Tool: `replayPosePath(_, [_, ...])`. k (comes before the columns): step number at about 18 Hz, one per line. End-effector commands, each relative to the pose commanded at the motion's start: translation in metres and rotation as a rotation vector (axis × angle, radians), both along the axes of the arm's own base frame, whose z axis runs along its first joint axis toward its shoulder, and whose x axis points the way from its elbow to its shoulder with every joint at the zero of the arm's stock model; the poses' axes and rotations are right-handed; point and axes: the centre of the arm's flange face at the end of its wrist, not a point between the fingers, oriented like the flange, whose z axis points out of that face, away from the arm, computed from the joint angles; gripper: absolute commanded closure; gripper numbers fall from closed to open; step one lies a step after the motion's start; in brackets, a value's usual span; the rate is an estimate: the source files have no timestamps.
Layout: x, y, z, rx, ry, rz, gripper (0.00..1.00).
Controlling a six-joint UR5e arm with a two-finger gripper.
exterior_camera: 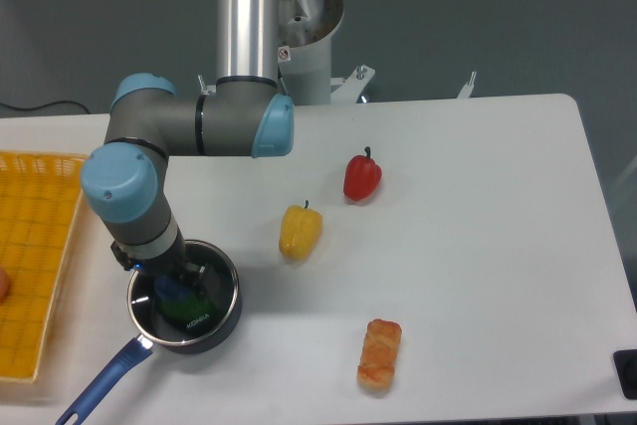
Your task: Close the pot lid
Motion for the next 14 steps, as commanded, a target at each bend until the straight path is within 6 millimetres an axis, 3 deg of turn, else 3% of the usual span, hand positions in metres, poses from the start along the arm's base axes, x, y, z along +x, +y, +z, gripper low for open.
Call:
replayPosePath(4, [0.007,-0.003,0.007,-0.017,0.058,-0.012,0.00])
replayPosePath(9, [-0.002,-0.008,0.035,0.035,0.107,-0.058,0.00])
replayPosePath(14, [-0.013,-0.026,0.040,0.015,0.112,-0.142,0.00])
